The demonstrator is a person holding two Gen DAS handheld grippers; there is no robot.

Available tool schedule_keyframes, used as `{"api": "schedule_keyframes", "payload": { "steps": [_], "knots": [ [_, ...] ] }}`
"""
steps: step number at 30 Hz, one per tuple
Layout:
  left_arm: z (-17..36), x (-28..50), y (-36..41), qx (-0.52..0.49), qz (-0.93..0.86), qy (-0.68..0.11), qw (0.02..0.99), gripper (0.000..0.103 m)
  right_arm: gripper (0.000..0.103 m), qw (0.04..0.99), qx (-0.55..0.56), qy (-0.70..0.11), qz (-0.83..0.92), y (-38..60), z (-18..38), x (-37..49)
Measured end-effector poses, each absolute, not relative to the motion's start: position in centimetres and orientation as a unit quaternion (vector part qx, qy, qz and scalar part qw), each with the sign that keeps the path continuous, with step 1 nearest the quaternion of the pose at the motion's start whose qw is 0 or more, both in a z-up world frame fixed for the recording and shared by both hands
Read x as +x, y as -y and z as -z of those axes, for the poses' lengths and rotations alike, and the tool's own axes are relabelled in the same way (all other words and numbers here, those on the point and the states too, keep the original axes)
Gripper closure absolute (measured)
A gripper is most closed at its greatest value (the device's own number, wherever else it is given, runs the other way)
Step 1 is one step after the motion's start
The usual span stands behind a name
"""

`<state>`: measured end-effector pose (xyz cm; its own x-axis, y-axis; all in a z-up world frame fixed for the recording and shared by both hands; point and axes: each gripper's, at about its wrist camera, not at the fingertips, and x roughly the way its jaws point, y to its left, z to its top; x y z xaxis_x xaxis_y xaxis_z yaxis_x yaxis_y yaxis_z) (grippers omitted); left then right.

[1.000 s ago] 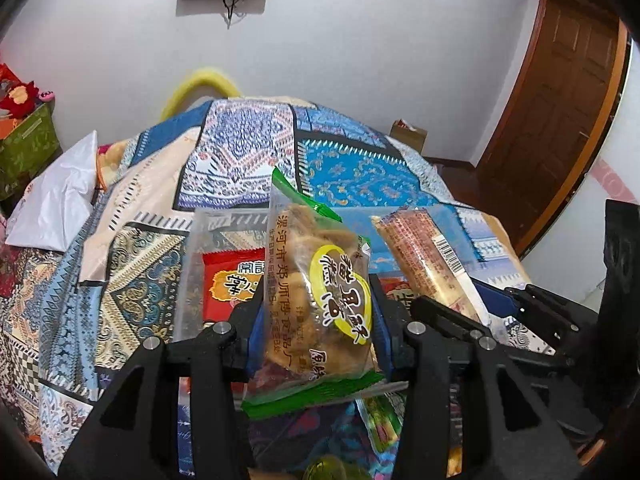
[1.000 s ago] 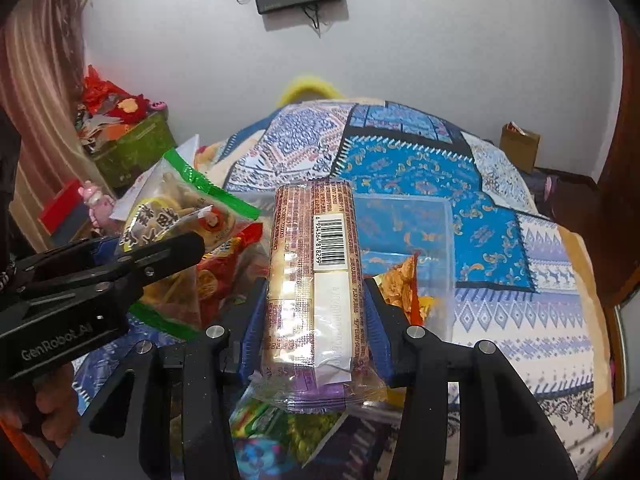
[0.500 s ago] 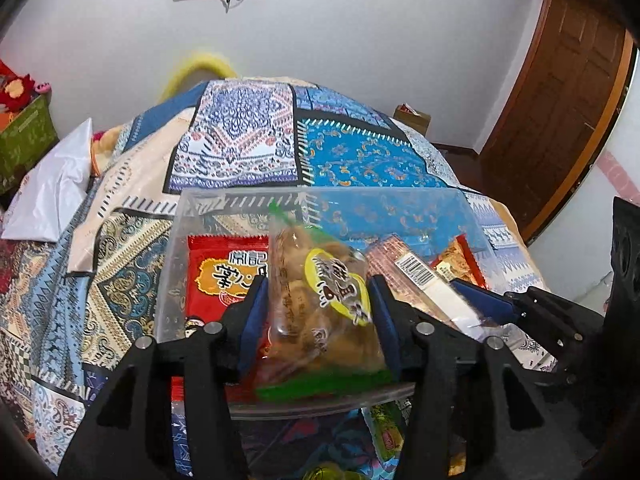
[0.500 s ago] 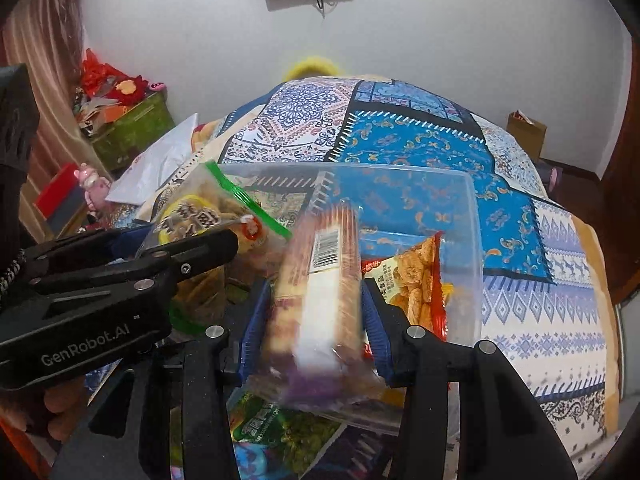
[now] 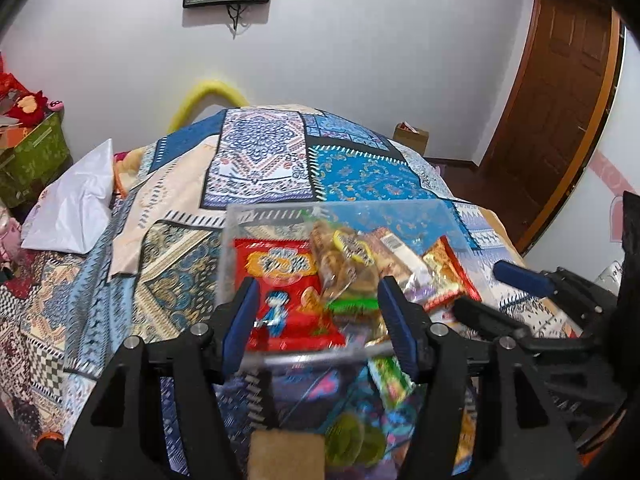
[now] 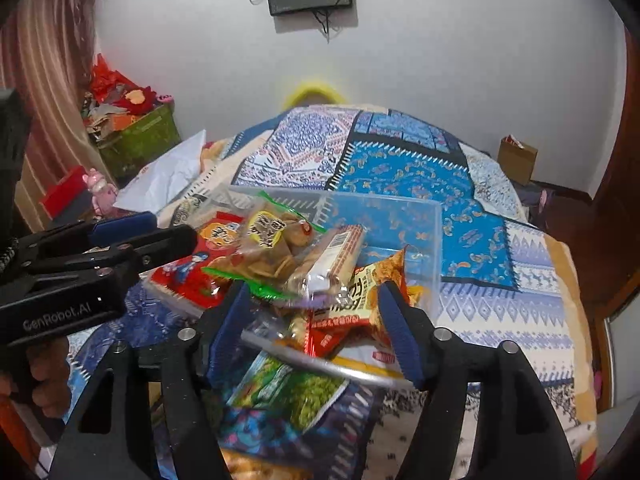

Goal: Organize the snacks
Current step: 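Grasp the wrapped sponge cake with the left gripper while the right grasps a nut cake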

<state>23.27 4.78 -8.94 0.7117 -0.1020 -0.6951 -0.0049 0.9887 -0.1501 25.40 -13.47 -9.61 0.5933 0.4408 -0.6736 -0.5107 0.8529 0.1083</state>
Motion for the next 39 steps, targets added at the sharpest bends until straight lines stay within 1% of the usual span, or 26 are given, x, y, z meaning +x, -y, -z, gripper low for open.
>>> {"api": "schedule_keyframes", "payload": {
  "steps": [2, 6, 10, 19, 28, 30, 32, 33, 36, 39],
  "knots": [
    [8.9, 22.2, -5.1, -0.069, 0.023, -0.381, 0.922, 0.041, 0.034, 0.892, -0.048, -0.361, -0.269, 13.8, 9.4, 24.6],
    [9.7, 20.1, -6.0, -0.068, 0.018, -0.395, 0.916, 0.04, 0.034, 0.892, -0.048, -0.359, -0.269, 14.4, 9.3, 22.9],
    [11.5, 18.2, -6.6, -0.073, 0.014, -0.421, 0.904, 0.04, 0.033, 0.888, -0.049, -0.368, -0.271, 14.7, 9.9, 21.6],
    [15.5, 15.0, -7.0, -0.088, 0.013, -0.462, 0.882, 0.04, 0.033, 0.861, -0.042, -0.423, -0.28, 14.7, 13.6, 19.1],
    [18.4, 14.3, -6.1, -0.108, 0.022, -0.492, 0.863, 0.04, 0.033, 0.836, -0.049, -0.466, -0.284, 13.7, 16.8, 17.7],
    [19.1, 14.5, -6.1, -0.114, 0.02, -0.499, 0.859, 0.04, 0.031, 0.836, -0.054, -0.468, -0.281, 13.5, 17.0, 17.6],
    [19.5, 14.7, -6.2, -0.118, 0.015, -0.503, 0.856, 0.04, 0.024, 0.835, -0.053, -0.469, -0.282, 13.5, 17.2, 17.5],
    [19.8, 14.9, -6.3, -0.122, 0.014, -0.506, 0.854, 0.04, 0.023, 0.835, -0.053, -0.47, -0.282, 13.4, 17.2, 17.5],
    [20.4, 15.3, -6.4, -0.13, 0.011, -0.51, 0.85, 0.04, 0.022, 0.832, -0.067, -0.475, -0.278, 12.9, 17.8, 17.6],
    [20.4, 15.5, -6.1, -0.116, 0.006, -0.503, 0.856, 0.041, 0.022, 0.829, -0.06, -0.482, -0.279, 12.9, 18.3, 17.8]
  ]
}}
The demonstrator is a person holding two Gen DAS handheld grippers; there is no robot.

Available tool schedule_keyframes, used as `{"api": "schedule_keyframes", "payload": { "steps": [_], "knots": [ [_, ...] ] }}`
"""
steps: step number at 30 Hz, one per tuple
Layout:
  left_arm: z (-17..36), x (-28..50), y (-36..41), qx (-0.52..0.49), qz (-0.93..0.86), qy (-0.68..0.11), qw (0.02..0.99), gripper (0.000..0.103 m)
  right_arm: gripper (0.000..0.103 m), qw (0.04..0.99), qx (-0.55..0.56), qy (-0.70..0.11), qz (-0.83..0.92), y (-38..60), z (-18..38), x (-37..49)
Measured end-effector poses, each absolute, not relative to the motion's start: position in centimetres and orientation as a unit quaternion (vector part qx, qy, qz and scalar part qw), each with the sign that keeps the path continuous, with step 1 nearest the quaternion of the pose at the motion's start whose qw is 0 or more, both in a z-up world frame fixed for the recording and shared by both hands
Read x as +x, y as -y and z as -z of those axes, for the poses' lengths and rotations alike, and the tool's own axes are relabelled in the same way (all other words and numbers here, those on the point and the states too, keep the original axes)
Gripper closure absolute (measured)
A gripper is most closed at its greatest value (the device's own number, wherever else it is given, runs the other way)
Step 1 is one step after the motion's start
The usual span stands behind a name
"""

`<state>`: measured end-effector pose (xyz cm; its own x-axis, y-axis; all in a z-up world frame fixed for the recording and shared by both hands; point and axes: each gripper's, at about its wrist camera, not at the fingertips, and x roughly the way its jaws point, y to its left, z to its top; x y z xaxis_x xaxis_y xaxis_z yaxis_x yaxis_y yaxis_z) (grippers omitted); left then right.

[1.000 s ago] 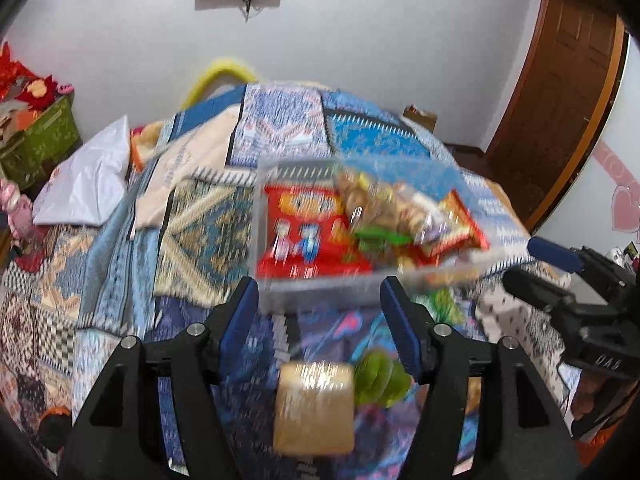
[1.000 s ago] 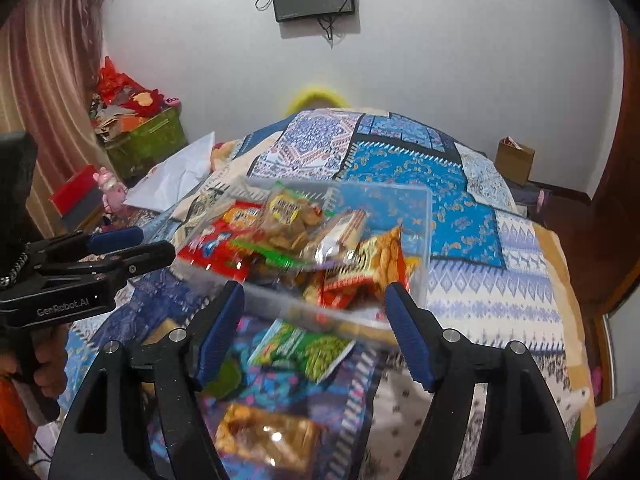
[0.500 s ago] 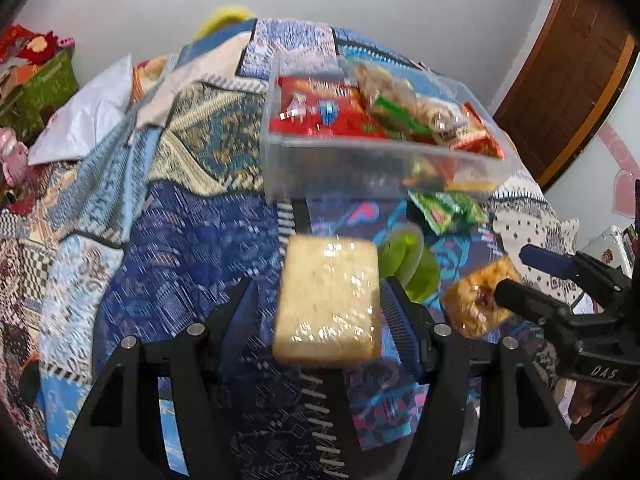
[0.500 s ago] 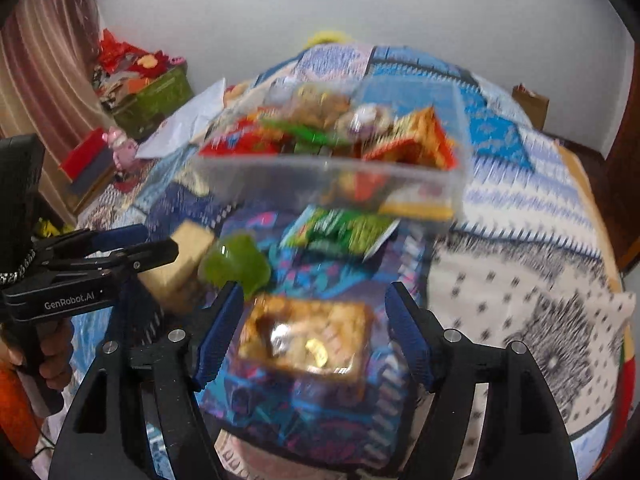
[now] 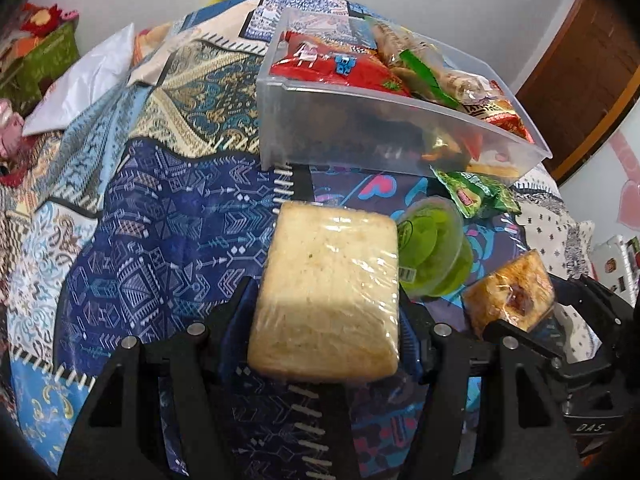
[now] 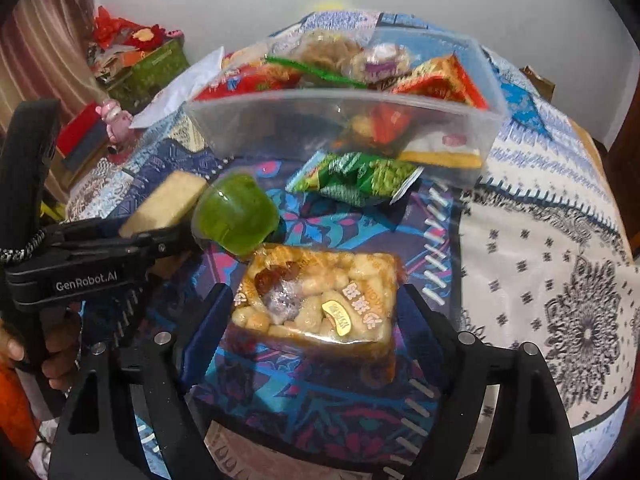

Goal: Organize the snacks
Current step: 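Grasp the wrapped sponge cake with the left gripper while the right grasps a nut cake, then lower the sponge cake and nut cake into the clear box and open both grippers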

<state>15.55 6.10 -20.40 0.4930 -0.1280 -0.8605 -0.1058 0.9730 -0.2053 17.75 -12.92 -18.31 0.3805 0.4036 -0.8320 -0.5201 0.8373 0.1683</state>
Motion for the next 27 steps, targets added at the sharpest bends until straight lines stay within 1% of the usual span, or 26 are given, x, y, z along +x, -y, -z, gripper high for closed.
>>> {"api": "schedule_keyframes", "payload": {
  "steps": [2, 4, 5, 12, 27],
  "knots": [
    [20.4, 15.7, -5.9, -0.114, 0.008, -0.499, 0.859, 0.044, 0.022, 0.827, -0.051, -0.484, -0.282, 13.1, 18.5, 17.9],
    [20.4, 15.8, -5.9, -0.113, 0.006, -0.496, 0.861, 0.045, 0.022, 0.826, -0.048, -0.483, -0.285, 13.3, 18.5, 17.9],
    [20.4, 15.7, -5.9, -0.114, 0.007, -0.495, 0.861, 0.045, 0.025, 0.827, -0.047, -0.482, -0.286, 13.3, 18.4, 17.9],
    [19.8, 15.0, -6.6, -0.123, 0.007, -0.488, 0.864, 0.046, 0.027, 0.834, -0.036, -0.473, -0.282, 14.4, 17.7, 17.6],
    [13.2, 14.9, -7.3, -0.123, 0.008, -0.413, 0.903, 0.046, 0.027, 0.877, -0.01, -0.397, -0.271, 16.4, 11.7, 18.7]
  ]
}}
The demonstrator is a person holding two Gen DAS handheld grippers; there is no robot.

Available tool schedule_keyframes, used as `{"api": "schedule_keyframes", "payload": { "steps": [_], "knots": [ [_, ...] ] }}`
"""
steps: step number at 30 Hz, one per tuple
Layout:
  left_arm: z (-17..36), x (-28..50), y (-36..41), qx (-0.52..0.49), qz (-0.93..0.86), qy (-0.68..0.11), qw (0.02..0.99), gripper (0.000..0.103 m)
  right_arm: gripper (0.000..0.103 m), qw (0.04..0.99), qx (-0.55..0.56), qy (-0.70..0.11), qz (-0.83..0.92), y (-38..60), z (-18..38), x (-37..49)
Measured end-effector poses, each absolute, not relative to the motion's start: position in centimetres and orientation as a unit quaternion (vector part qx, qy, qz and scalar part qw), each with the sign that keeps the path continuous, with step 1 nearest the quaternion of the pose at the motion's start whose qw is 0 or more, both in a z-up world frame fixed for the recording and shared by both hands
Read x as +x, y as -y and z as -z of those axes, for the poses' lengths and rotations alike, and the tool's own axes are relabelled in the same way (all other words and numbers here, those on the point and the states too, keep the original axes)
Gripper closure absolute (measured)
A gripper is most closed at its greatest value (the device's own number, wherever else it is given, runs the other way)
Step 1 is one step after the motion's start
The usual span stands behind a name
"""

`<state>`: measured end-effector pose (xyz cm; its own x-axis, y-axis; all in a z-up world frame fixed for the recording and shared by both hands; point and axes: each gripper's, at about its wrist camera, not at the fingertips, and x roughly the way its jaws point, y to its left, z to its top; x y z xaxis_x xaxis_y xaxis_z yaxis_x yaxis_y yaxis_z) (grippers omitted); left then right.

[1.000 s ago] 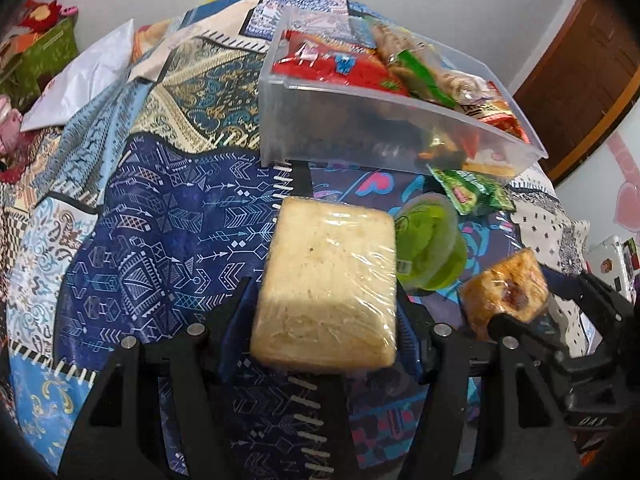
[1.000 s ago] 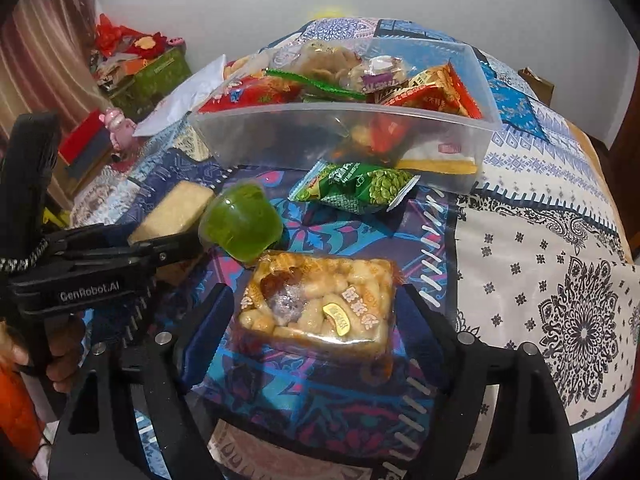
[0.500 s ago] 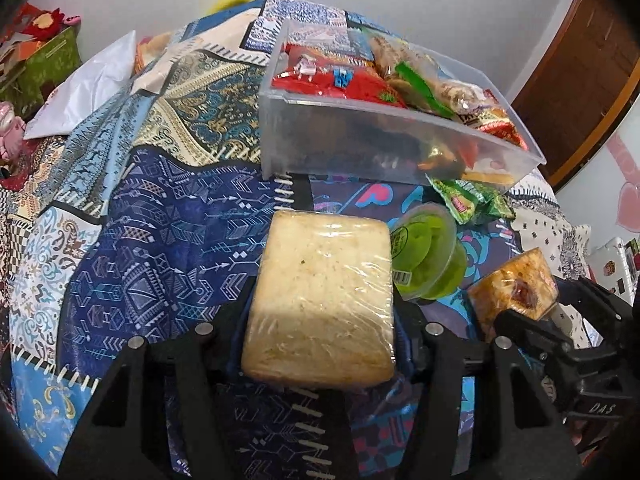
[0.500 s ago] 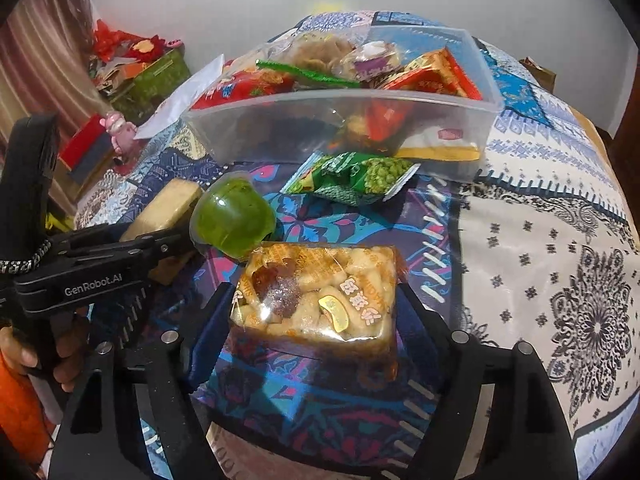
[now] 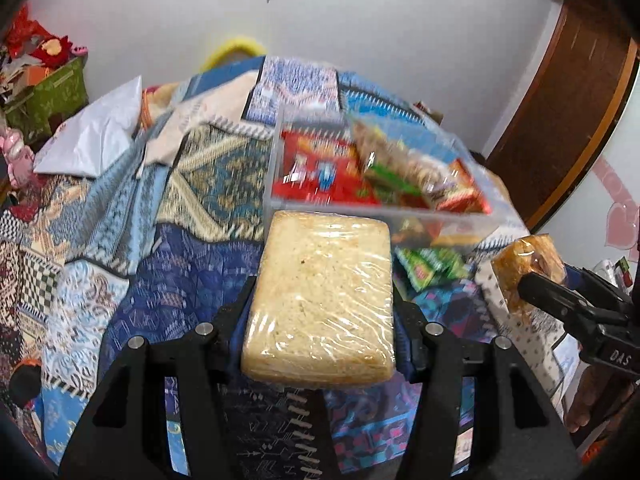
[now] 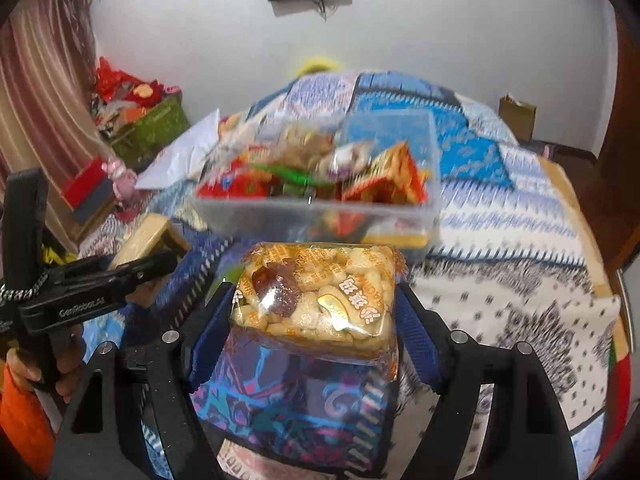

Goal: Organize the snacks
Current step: 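Lower the sponge cake and nut cake into the clear box and open both grippers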

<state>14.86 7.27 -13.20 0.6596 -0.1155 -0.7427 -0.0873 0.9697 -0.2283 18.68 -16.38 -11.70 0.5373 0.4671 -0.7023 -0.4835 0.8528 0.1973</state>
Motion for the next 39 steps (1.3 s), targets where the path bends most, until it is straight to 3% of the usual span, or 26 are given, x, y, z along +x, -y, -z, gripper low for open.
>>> {"api": "schedule_keyframes", "payload": {
  "steps": [18, 39],
  "knots": [
    [8.5, 21.7, -7.2, -0.12, 0.008, -0.359, 0.926, 0.046, 0.027, 0.908, 0.017, -0.334, -0.254, 15.3, 7.7, 25.0],
    [14.3, 30.5, -7.9, -0.134, -0.014, -0.412, 0.901, 0.046, 0.03, 0.902, 0.024, -0.369, -0.222, 13.2, 11.0, 33.2]
  ]
}}
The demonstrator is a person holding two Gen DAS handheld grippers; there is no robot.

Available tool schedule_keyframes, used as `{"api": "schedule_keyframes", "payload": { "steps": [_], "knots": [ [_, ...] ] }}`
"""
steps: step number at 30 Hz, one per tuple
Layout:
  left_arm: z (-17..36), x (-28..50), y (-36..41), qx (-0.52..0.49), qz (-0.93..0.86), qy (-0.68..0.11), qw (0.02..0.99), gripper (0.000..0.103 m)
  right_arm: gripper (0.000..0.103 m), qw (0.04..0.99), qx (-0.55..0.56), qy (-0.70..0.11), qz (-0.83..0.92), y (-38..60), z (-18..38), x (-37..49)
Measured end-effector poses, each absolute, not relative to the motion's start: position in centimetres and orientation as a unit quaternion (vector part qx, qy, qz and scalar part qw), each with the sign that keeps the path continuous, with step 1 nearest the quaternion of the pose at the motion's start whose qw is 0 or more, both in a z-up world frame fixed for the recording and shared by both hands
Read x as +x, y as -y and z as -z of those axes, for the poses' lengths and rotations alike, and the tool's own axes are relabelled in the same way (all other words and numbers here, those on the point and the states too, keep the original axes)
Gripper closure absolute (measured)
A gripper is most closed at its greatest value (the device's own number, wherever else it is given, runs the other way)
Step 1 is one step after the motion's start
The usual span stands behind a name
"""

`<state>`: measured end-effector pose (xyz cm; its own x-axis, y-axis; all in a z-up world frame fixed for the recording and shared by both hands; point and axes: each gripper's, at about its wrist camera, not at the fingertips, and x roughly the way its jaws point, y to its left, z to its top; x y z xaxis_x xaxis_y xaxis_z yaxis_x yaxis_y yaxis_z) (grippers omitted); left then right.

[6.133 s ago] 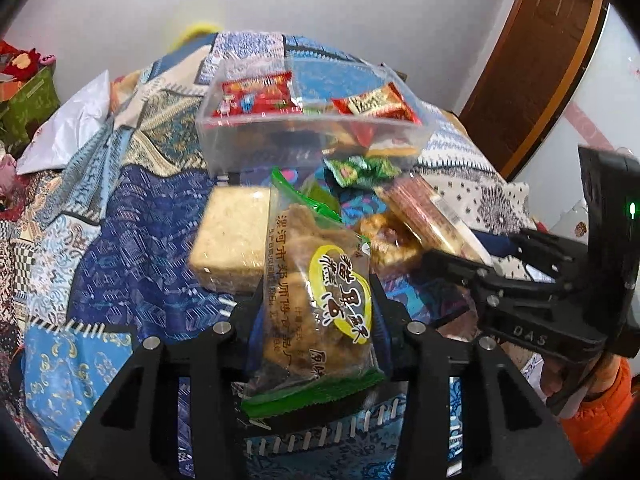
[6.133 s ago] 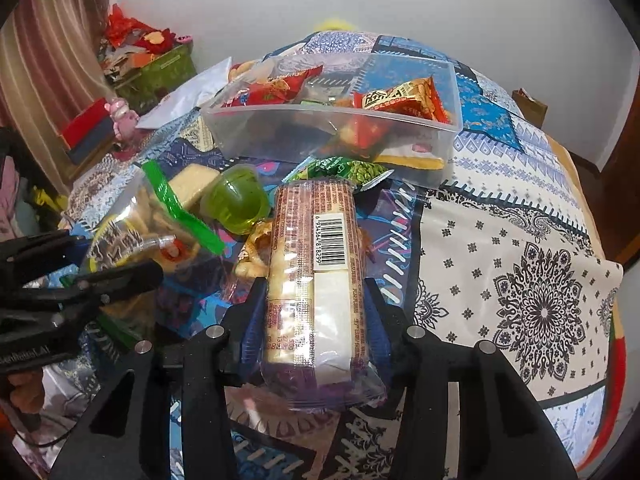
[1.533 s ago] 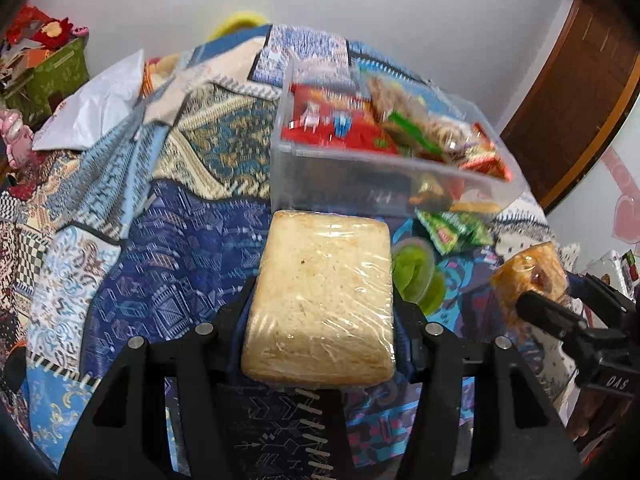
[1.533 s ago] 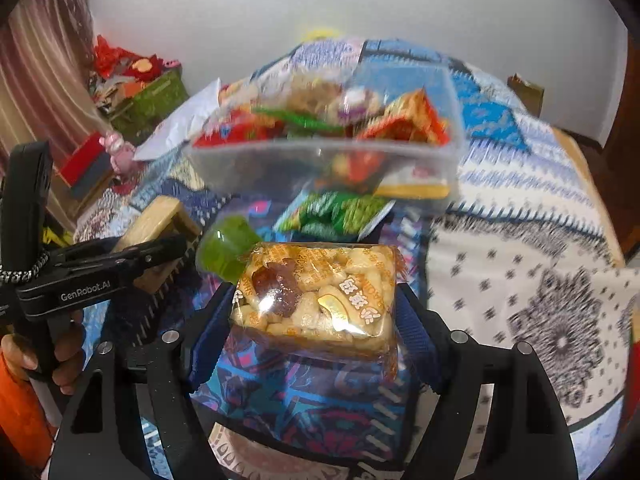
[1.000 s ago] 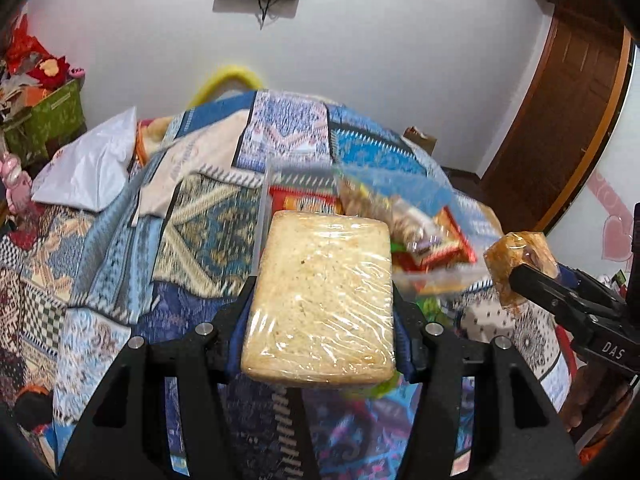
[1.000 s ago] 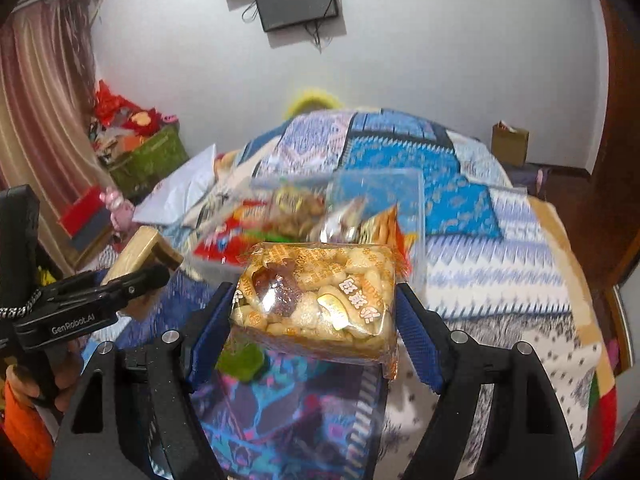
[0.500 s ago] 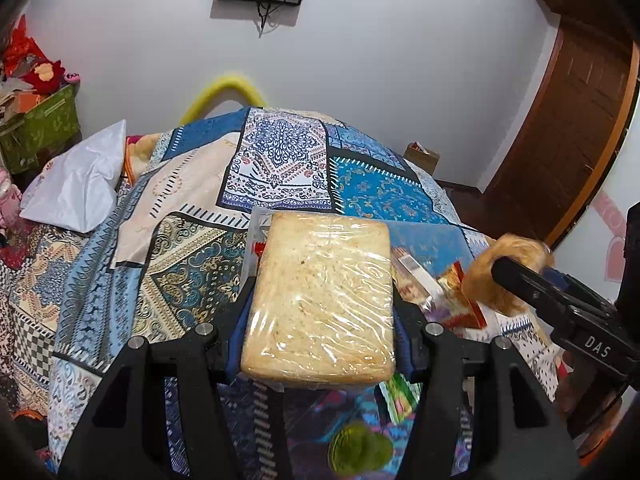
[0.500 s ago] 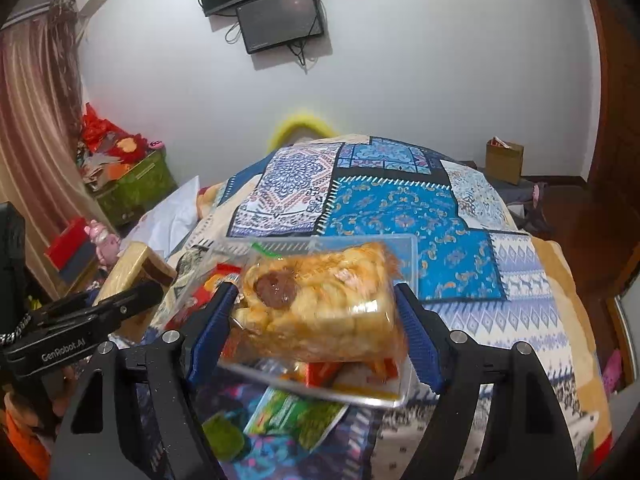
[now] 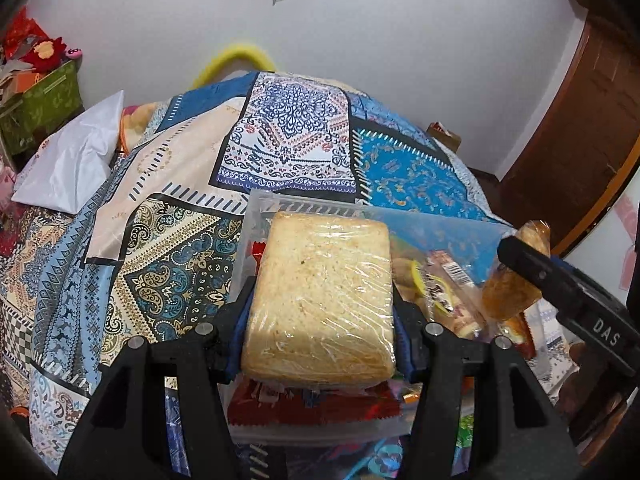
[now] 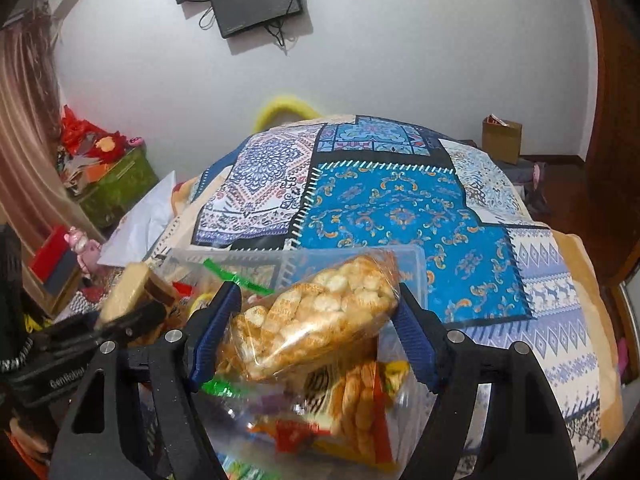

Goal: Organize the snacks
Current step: 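Lower the sponge cake and nut cake into the clear box and open both grippers, then grasp the green jelly cup with the left gripper while the right grasps the green pea bag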

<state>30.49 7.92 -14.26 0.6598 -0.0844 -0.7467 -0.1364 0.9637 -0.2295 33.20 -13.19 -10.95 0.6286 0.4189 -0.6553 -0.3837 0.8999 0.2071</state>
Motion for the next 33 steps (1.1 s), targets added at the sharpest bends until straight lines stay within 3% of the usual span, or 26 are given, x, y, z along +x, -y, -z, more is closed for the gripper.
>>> {"api": "schedule_keyframes", "payload": {
  "steps": [13, 17, 33],
  "knots": [
    [14.1, 30.6, -7.9, -0.13, -0.013, -0.421, 0.897, 0.044, 0.03, 0.891, -0.03, -0.404, -0.206, 12.3, 12.6, 34.0],
    [12.7, 29.4, -8.0, -0.131, -0.011, -0.408, 0.904, 0.044, 0.023, 0.895, -0.025, -0.392, -0.212, 13.0, 11.5, 32.7],
    [10.3, 21.4, -7.5, -0.112, 0.01, -0.391, 0.913, 0.039, 0.019, 0.893, -0.054, -0.375, -0.244, 14.4, 10.9, 24.6]
  ]
}}
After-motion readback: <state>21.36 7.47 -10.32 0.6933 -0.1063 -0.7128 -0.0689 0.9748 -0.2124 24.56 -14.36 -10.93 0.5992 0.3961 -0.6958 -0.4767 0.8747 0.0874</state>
